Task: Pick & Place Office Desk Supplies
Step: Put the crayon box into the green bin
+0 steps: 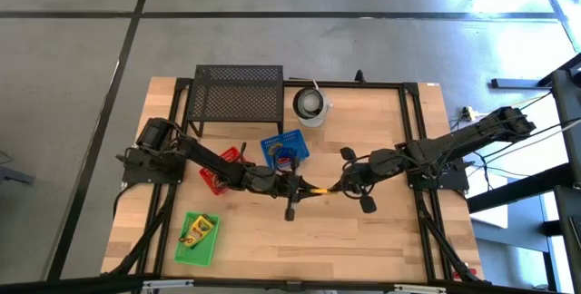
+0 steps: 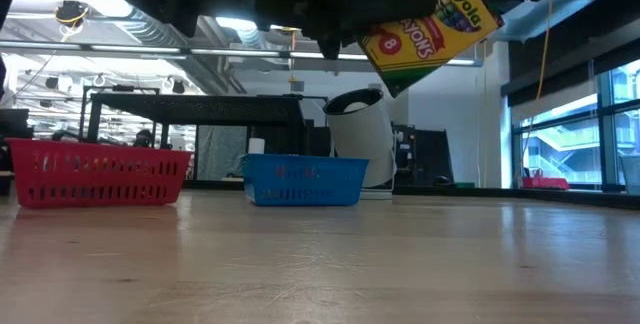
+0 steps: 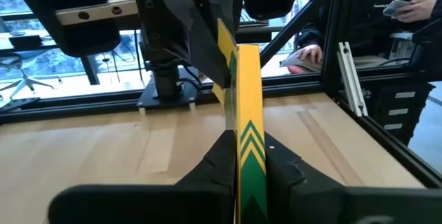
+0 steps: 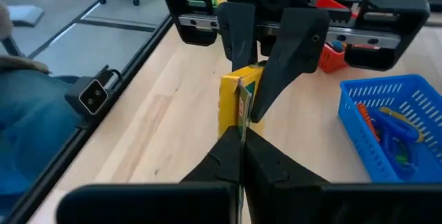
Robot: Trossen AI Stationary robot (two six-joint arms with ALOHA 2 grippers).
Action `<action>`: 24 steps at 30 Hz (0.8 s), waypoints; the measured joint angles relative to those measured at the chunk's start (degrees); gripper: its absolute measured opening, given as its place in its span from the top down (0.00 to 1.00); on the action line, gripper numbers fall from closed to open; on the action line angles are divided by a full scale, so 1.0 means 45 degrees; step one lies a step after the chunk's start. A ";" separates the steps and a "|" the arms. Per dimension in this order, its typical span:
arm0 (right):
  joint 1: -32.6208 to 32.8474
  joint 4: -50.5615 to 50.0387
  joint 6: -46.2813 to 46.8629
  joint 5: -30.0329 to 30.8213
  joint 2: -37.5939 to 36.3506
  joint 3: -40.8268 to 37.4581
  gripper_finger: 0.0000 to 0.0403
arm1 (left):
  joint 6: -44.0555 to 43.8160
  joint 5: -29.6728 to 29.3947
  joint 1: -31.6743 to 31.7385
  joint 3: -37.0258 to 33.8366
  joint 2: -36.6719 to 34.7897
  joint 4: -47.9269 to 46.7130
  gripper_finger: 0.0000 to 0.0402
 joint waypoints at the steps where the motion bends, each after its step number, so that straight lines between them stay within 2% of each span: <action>1: -0.0001 0.0000 0.0139 0.0003 0.0000 0.0000 0.98 | 0.0000 -0.0001 0.0000 0.0000 0.0000 0.0000 0.94; 8: -0.0016 -0.0005 0.0751 -0.0005 0.0000 0.0000 0.85 | -0.0646 0.0109 -0.0005 0.0000 0.0000 -0.0005 0.94; 19: -0.0016 -0.0995 0.0401 -0.0044 0.0000 0.1156 0.49 | -0.2073 0.0111 0.0005 0.0000 -0.0012 -0.0094 0.94; 24: -0.0016 -0.2826 0.0415 -0.0049 -0.0005 0.1970 0.40 | -0.2811 -0.0145 -0.0065 -0.0005 -0.0720 -0.2230 0.94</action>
